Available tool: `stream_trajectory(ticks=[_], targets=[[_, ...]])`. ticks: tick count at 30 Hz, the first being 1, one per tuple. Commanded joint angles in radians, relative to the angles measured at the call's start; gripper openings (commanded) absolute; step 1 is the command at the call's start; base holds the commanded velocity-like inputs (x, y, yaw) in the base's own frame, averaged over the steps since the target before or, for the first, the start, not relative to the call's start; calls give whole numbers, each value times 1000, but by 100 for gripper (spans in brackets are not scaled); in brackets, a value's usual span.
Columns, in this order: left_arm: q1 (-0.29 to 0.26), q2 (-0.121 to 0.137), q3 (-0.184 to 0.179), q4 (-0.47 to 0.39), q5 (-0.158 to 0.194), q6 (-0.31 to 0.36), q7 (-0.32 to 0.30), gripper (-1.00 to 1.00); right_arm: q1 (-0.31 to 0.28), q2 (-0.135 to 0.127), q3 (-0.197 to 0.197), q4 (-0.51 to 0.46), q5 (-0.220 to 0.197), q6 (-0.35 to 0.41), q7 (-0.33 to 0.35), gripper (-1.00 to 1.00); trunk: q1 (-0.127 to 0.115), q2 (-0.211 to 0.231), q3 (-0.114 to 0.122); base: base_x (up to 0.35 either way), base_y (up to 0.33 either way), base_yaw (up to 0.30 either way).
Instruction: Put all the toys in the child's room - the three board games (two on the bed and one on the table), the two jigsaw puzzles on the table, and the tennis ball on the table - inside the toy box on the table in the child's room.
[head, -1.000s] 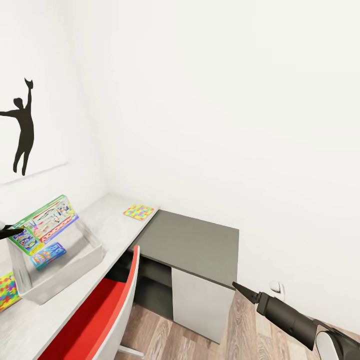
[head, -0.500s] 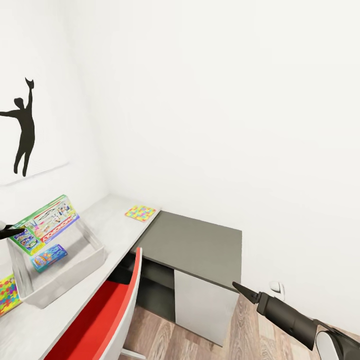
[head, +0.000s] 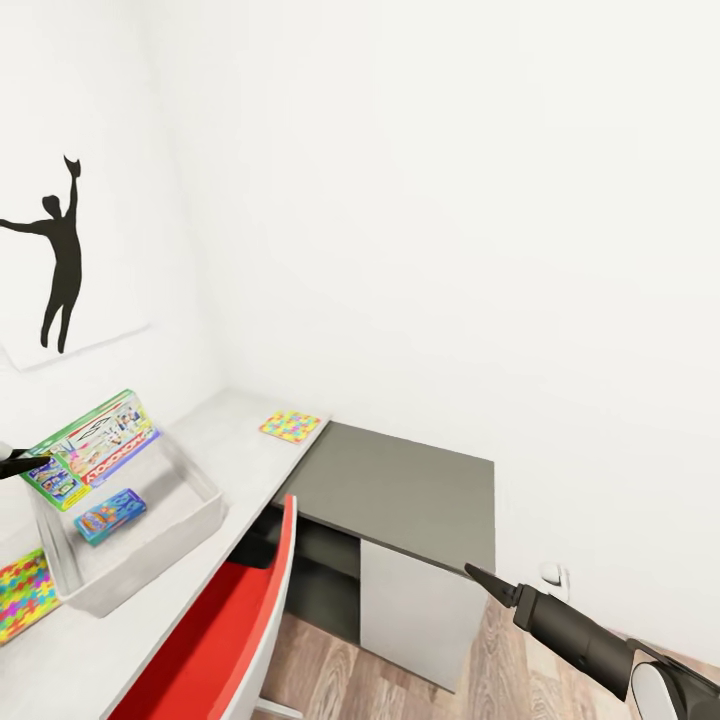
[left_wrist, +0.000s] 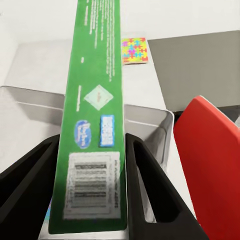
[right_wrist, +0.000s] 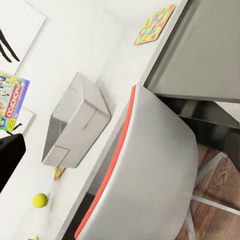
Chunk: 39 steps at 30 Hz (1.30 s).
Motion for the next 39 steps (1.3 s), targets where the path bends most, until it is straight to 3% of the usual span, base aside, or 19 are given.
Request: stream_trajectory(ticks=[1,26,39], targets=[[-1,0,0,0,4,9,-2,-100,-1,0,-1,0,-1,5,2,100,1,-2,-2,0,189,0],[-2,-4,0,-4,10,16,-23,-100,-1,0,-1,0,-1,5,2,100,1,-2,-2,12,71,0],[-1,-8,1,12,15,118,-289,-100,-1,-1,-1,-1,-1,6,5,100,1,-2,-2,0,0,0]])
